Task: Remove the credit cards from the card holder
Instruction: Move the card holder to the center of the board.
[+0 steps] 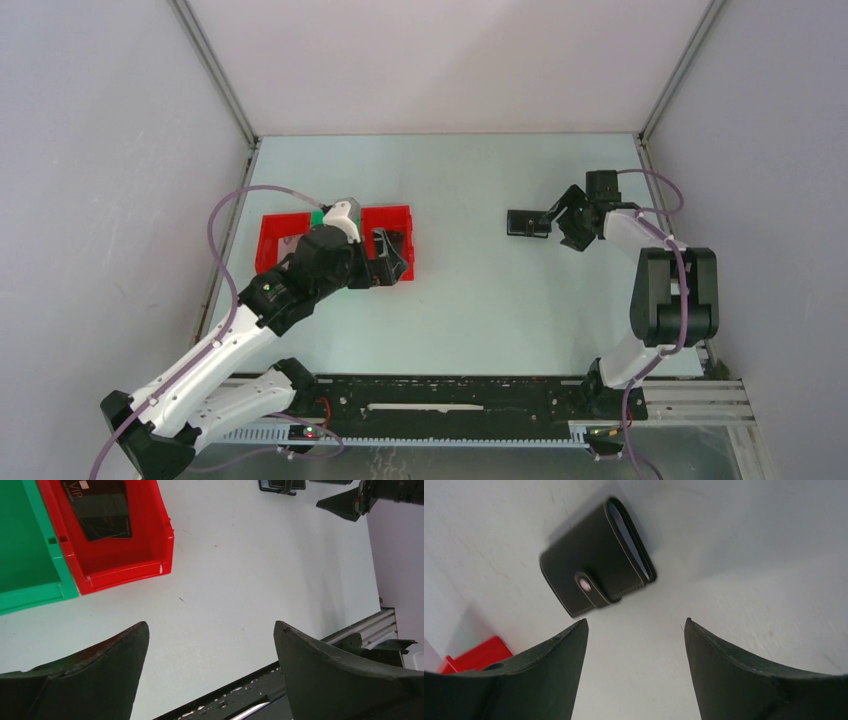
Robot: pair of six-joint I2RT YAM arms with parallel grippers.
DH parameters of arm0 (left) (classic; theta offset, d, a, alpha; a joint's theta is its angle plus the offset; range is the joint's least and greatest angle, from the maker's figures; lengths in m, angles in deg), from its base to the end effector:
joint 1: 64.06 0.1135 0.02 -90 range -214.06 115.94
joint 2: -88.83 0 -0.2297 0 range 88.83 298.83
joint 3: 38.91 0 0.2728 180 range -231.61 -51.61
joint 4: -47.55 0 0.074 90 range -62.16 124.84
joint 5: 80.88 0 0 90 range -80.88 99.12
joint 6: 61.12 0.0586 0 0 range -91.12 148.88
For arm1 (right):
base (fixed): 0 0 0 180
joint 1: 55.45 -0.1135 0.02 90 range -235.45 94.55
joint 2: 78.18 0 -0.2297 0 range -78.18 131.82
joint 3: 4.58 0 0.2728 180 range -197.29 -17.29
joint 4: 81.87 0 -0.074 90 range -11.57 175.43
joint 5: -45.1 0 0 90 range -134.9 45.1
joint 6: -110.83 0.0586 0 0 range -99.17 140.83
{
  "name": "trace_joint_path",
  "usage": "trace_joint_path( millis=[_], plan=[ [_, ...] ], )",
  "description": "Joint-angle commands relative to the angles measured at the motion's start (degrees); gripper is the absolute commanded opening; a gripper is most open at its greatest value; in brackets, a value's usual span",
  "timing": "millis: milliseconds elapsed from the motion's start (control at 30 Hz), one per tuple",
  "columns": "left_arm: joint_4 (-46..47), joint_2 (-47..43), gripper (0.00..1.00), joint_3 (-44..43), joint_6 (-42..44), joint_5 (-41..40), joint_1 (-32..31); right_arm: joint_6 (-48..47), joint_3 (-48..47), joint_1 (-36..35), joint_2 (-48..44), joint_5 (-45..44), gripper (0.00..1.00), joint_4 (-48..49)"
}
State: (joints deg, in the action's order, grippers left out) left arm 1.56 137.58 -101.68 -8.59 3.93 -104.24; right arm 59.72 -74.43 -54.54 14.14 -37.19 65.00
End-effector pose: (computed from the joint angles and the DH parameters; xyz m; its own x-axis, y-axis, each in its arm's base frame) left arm 0.1910 -0.1543 0.2822 -0.6763 -0.2219 -0.7024 0.2173 0.8510 -0.4781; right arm 0.3561 0.0022 0.1298 -0.6798 0.6330 -0.3702 0.4712 0.7639 0.4409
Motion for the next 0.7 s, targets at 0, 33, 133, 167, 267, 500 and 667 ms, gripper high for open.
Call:
trace_joint_path(
  millis=[0,33,133,167,267,500,667],
  plan=[
    [-0.6,-0.9,1.00,-3.1,0.0,-2.3,-0.4,2.6,-5.5,1.1,5.2,0.4,0.78,6.0],
    [-0.6,-0.9,1.00,-3.0,0.0,-2.0,-0.4,2.9,-5.9,1.5,6.2,0.6,0.77,6.8],
    [-0.8,-0.7,1.00,-2.5,-0.2,-1.5,-0.4,4.1,-6.1,3.2,8.7,3.8,0.70,10.4],
    [-0.8,-0.7,1.00,-2.3,-0.3,-1.4,-0.4,4.5,-6.2,3.7,9.3,4.4,0.69,11.3],
    [-0.8,-0.6,1.00,-1.8,-0.8,-1.4,-0.4,4.6,-7.9,4.5,11.7,5.4,0.67,11.4],
    [-1.1,0.7,1.00,-1.9,-0.2,-1.4,-0.5,2.8,-9.9,4.4,15.5,7.9,0.46,10.5],
    [-3.7,2.4,1.00,-2.9,0.3,-2.8,-0.5,2.0,-9.2,4.2,15.4,10.8,0.37,11.7]
  ],
)
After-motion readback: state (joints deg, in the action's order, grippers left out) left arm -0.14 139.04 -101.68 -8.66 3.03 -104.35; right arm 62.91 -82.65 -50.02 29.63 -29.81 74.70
